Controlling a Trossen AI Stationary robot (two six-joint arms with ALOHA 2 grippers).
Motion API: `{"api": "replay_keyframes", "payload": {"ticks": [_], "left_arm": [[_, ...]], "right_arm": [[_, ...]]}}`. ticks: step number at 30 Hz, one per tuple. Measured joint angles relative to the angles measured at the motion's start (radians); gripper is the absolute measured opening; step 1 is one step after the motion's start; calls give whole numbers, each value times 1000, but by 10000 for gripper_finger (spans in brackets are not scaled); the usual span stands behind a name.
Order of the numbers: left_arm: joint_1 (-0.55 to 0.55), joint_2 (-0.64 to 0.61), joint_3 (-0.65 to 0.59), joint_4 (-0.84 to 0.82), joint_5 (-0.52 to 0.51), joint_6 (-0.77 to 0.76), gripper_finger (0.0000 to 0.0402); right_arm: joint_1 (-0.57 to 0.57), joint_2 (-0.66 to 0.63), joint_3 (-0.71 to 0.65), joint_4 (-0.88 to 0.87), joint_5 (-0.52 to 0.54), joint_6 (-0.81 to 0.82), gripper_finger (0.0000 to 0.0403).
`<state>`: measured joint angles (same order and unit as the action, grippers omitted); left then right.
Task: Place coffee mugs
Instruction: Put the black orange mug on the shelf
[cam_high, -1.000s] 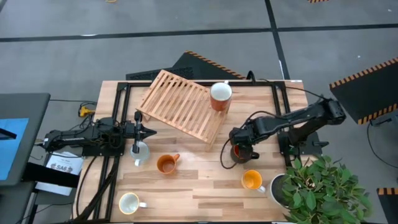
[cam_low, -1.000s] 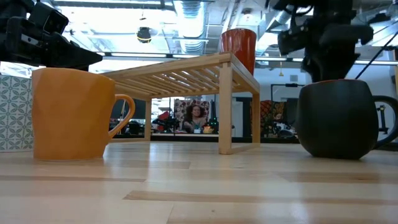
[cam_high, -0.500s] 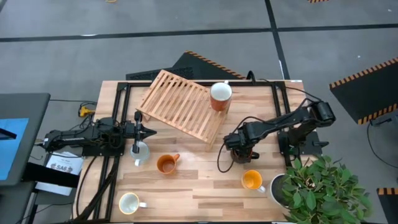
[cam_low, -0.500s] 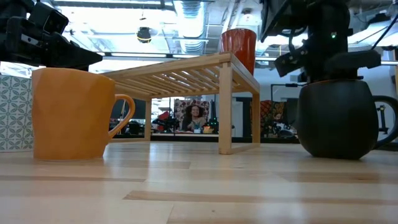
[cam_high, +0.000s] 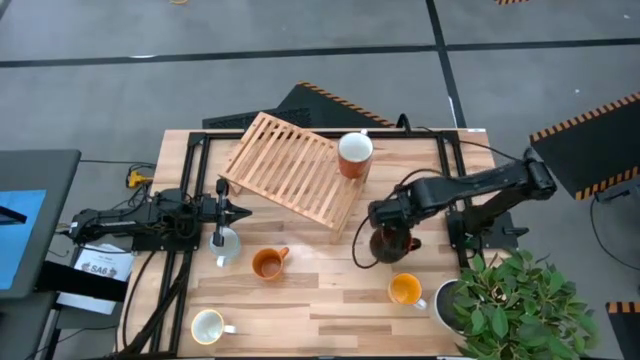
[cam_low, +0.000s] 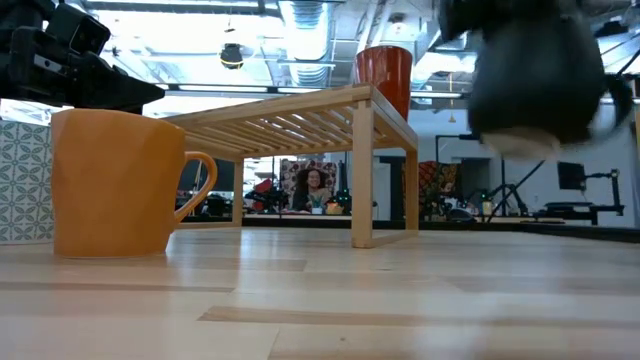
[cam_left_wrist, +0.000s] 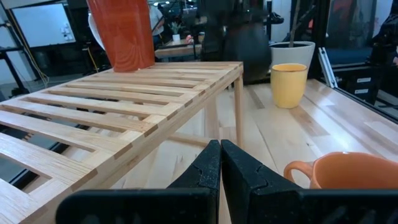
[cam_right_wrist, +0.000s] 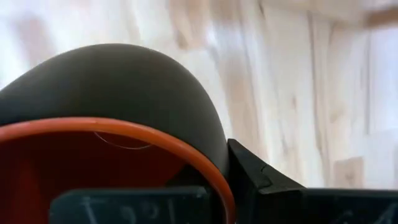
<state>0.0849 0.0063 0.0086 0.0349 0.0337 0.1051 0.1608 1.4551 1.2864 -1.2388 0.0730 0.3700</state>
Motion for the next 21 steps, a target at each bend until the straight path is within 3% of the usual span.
{"api": "replay_keyframes", "payload": {"ticks": [7,10,15,21], "left_arm": [[0,0,0,0,0,0,0],[0,0,0,0,0,0,0],[0,0,0,-1,0,0,0],[0,0,0,0,0,0,0]], "right_arm": [[25,47,324,-13,10,-10,44],[21,96,446,-12,84,-16,44],[-25,204,593,6,229,21,45],[-88,348,736,-133,230,13,45]]}}
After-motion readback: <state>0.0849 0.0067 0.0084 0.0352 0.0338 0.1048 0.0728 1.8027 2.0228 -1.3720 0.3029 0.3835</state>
